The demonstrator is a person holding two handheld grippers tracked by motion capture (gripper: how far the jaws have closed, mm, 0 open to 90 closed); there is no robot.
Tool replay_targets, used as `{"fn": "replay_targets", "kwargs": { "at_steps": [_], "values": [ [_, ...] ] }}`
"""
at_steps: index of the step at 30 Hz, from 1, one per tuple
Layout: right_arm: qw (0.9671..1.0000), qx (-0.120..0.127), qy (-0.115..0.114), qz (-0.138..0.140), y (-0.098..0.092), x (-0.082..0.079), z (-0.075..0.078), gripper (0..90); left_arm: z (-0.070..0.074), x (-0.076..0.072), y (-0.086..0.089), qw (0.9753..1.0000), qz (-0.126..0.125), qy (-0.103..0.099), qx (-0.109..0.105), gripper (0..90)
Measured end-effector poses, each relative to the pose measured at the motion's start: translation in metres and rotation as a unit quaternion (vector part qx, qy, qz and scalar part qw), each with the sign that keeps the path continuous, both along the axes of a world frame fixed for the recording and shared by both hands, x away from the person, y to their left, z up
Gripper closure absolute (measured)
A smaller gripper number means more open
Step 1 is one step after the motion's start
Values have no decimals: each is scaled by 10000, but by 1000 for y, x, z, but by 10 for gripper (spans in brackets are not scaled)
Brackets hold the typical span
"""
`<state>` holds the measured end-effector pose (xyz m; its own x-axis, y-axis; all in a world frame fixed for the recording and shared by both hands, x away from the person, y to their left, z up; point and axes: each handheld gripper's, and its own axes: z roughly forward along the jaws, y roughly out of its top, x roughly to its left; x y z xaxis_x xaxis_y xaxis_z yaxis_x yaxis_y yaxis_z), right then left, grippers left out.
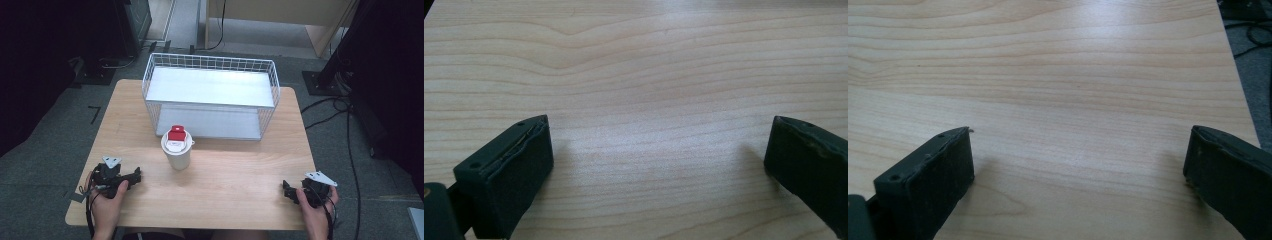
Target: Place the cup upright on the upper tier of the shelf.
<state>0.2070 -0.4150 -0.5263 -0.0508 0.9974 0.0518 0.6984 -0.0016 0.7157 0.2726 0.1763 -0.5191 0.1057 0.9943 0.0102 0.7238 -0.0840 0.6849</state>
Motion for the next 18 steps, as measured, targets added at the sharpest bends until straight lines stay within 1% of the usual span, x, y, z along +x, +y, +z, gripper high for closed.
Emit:
{"fn": "replay_targets", "kwargs": {
  "at_steps": [2,3,4,5,7,9,13,14,15,16,17,18],
  "values": [
    [10000,39,-26,0,-1,-1,0,0,0,0,0,10000,-1,1,0,0],
    [9998,183,-42,-112,0,-2,1,0,0,0,0,10000,-1,2,0,0],
    [9998,183,-42,-112,0,-2,1,0,0,0,0,10000,-1,2,0,0],
    [9996,276,-16,23,2,-1,2,0,0,0,0,10000,-1,-1,0,0],
    [9993,348,-17,100,7,1,5,0,0,0,0,10000,-2,0,0,0],
    [9991,389,-85,133,11,2,9,0,0,0,0,10000,1,-3,-3,0],
    [9983,479,-279,176,23,6,23,0,0,0,0,10000,-2,0,0,0],
    [9983,479,-279,176,23,6,23,0,0,0,0,10000,0,-2,-2,0],
    [9979,485,-355,234,30,7,29,0,0,0,0,10000,-3,-1,2,0],
    [9979,485,-355,234,30,7,29,0,0,0,0,10000,-3,-1,2,0],
    [9976,493,-417,264,39,9,35,0,0,0,0,10000,-3,1,2,0],
    [9976,493,-417,264,39,9,35,0,0,0,0,10000,-1,1,-1,0]
  ]
}}
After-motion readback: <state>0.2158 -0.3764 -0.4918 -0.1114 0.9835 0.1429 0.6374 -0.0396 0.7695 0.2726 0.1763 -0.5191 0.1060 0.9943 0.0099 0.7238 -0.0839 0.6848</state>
